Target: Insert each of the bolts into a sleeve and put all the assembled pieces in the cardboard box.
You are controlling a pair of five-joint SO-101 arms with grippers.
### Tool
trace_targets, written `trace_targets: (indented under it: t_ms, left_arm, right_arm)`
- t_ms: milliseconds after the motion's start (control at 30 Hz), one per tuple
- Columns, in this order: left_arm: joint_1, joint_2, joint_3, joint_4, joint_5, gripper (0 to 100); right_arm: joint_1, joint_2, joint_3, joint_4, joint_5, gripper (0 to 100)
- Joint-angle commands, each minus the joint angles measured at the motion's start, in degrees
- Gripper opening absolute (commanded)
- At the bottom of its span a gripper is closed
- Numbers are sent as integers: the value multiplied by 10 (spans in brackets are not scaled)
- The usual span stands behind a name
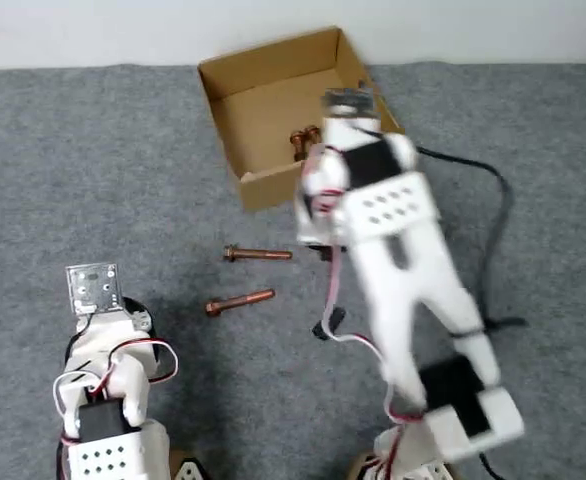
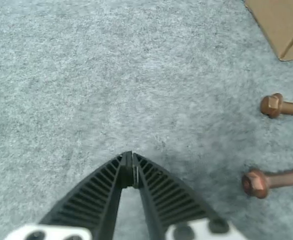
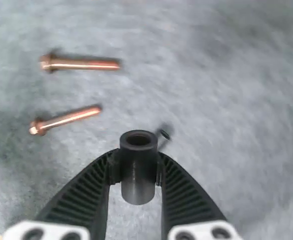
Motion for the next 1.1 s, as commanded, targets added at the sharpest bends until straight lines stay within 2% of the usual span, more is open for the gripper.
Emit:
trace_targets:
  t_ms: [0, 100, 300, 533, 700, 800, 933, 1067]
  left_arm:
    - [25, 0, -3, -8, -1, 5]
    - [45, 0, -3, 5, -1, 5]
    - [46, -4, -3, 5, -4, 5]
    - [45, -5, -15, 3, -5, 5]
    - [47, -1, -92, 11, 1, 5]
    - [52, 0, -162, 84, 40, 5]
    - [114, 0, -235, 200, 67, 5]
    - [176, 1, -276, 214, 113, 5]
  right_arm:
    - [69, -107, 66, 24, -47, 8]
    - [124, -167, 122, 23, -74, 8]
    - [204, -293, 214, 21, -65, 8]
    - [256, -444, 395, -29, -66, 8]
    - [276, -547, 520, -66, -65, 8]
    - [276, -603, 559, -65, -65, 8]
    - [276, -669, 614, -80, -65, 8]
    - [276, -758, 671, -100, -64, 8]
